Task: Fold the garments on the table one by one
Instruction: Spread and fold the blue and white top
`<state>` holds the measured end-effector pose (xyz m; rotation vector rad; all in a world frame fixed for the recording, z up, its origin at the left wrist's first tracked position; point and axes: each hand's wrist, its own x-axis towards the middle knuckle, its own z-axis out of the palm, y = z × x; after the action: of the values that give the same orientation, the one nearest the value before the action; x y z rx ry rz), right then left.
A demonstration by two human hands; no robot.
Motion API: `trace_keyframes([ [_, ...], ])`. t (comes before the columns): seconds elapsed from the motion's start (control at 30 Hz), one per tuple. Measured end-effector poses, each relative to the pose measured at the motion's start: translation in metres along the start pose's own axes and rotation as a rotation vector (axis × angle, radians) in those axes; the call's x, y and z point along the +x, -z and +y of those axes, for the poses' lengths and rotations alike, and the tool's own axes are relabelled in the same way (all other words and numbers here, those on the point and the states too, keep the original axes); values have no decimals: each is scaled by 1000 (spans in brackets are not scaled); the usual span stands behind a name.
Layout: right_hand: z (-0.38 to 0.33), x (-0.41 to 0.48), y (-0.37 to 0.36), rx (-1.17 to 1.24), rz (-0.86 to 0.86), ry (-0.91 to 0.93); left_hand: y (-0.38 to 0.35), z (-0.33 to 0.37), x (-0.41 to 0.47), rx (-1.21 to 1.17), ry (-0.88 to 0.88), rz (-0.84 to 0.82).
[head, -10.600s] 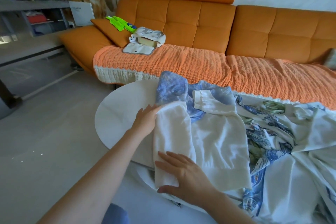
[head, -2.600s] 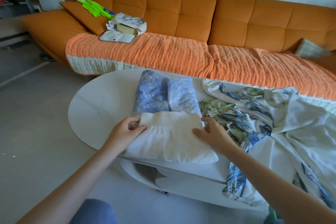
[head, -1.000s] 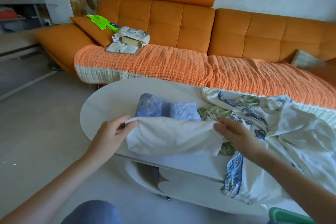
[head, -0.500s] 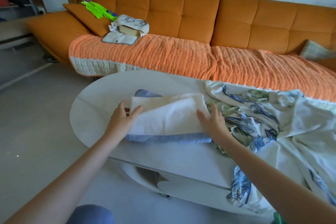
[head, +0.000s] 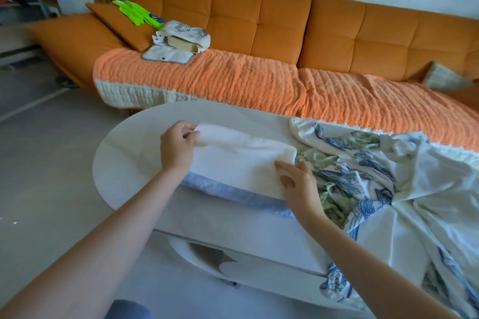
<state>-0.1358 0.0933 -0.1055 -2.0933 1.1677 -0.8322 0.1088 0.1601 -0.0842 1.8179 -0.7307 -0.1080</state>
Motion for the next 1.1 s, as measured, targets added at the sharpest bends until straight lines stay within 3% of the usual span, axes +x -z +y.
trace_keyframes([
  [0.1, 14, -1, -7, -158, -132, -26, -13, -15, 7, 175, 34, -73],
  [0.2, 5, 11, -2, -451, -71, 20, -11, -23, 6, 134, 120, -84],
  [0.3, -34, 32, 10, -336, 32, 55, 9, -28, -4, -104, 226, -136],
  [0.37, -61, 52, 0, -315, -6, 125, 26, -34, -19, -213, 280, -182],
  [0.47, -93, 86, -43, -316, -217, 138, 43, -38, -44, -159, 304, -248],
  [0.6, -108, 109, -97, -273, -389, 36, 49, -33, -65, -26, 127, -281],
  [0.7, -100, 113, -118, -267, -335, 19, 49, -39, -68, -89, 132, -230],
  [0.87, -101, 125, -130, -37, -46, 39, 46, -49, -70, -94, 146, -171],
  [1.1, -68, 123, -143, -190, -69, -25, 38, -49, -78, 87, 108, -132],
])
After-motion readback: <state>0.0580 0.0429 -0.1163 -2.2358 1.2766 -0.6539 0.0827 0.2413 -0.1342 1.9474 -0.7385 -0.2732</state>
